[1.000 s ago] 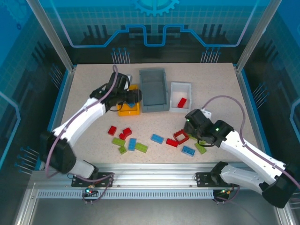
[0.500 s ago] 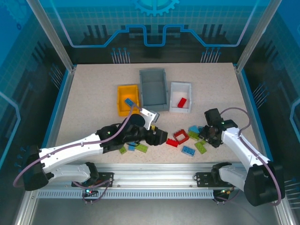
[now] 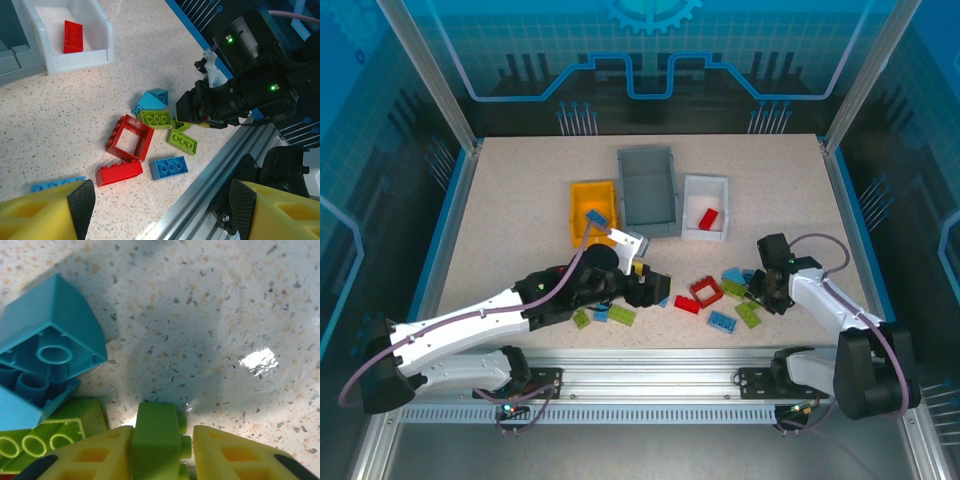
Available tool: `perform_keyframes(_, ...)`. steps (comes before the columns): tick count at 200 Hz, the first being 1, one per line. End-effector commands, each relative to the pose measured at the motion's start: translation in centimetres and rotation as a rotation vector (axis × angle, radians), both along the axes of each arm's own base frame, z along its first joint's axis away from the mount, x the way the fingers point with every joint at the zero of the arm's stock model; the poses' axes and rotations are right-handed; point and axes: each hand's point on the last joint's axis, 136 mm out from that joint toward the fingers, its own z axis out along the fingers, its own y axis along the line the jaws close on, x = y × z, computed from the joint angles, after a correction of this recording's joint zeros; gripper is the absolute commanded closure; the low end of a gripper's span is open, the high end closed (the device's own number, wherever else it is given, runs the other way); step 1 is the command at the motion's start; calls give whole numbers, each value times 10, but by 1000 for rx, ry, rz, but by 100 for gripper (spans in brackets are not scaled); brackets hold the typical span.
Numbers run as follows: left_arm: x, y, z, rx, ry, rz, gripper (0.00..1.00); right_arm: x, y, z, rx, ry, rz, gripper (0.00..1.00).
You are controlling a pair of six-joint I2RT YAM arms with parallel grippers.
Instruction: Sort the legos into containers by color
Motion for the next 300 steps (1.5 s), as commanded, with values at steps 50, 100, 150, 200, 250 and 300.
perform_keyframes(50,15,38,40,-6,-87,182,25,10,0,59,-129,-208,89,83)
perform_keyframes(100,23,96,61,55,-127,401,25,69,135,144,-76,-511,531,83)
perform_keyframes(150,22,141,42,137,-35,568,25,149,260,131,-58,-506,740,82)
perform_keyframes(200,14,158,2,211,104,608,25,213,274,94,-76,-430,693,81)
perform_keyframes(250,15,160,-22,227,178,611,25,224,275,76,-74,-359,705,70)
perform_keyframes(300,19,154,-27,233,205,598,26,213,274,113,-90,-428,719,51)
